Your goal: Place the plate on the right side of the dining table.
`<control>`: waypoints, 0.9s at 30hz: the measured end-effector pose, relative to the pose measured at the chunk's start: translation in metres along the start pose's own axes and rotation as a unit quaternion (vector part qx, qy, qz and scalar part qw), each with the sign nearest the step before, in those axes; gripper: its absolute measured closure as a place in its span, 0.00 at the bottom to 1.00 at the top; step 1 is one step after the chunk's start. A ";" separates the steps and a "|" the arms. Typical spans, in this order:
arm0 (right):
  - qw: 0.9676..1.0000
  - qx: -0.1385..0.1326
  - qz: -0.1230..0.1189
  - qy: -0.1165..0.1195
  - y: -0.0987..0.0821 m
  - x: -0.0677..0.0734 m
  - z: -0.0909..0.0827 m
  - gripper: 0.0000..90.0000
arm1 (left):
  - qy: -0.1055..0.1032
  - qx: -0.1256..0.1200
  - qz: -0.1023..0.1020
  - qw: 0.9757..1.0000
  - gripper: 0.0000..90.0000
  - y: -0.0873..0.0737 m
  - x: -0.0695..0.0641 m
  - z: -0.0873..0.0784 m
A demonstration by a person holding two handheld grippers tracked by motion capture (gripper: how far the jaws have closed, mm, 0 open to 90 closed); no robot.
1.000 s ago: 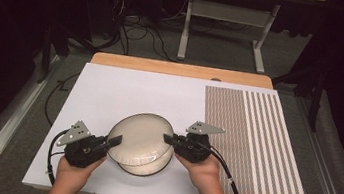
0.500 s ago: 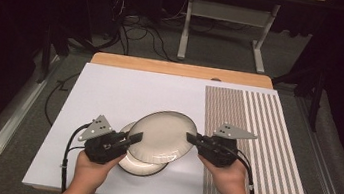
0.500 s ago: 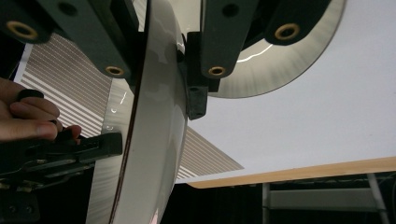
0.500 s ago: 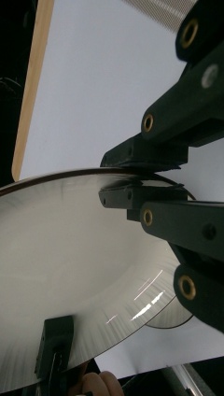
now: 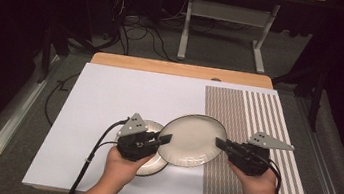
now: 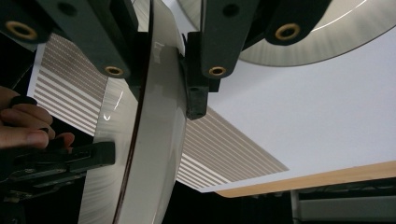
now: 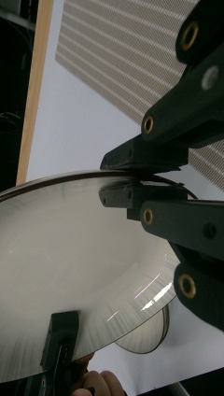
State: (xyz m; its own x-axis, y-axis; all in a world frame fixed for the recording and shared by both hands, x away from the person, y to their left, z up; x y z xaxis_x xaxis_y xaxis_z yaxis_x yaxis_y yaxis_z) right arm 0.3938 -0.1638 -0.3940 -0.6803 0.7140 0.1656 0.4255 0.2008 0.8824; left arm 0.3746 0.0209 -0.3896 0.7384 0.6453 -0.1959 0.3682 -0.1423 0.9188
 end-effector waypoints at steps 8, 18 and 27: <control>1.000 -0.004 0.016 -0.024 -0.009 -0.027 -0.026 0.94 | -0.014 0.016 0.002 1.000 0.89 0.007 -0.019 0.032; 0.998 -0.012 0.034 -0.046 -0.022 -0.054 -0.052 0.94 | -0.024 0.040 0.016 0.999 0.88 0.010 -0.038 0.067; 0.996 -0.018 0.062 -0.062 -0.041 -0.076 -0.064 0.95 | -0.031 0.066 0.010 0.997 0.87 0.006 -0.045 0.098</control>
State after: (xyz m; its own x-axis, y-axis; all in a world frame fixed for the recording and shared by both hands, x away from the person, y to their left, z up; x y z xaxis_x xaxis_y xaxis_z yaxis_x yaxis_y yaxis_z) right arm 0.3900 -0.2692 -0.4152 -0.5438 0.8095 0.2216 0.4795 0.0829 0.8736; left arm 0.3985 -0.0823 -0.4091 0.7783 0.5947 -0.2014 0.4203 -0.2551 0.8708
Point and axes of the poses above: each handheld gripper's, and its own axes: z roughly forward along the jaws, y roughly out of its top, x roughly to its left, the point moved 10 cm from there along z, roughly forward along the jaws, and after that the axes turned 1 degree about z, right-handed, at the moved point
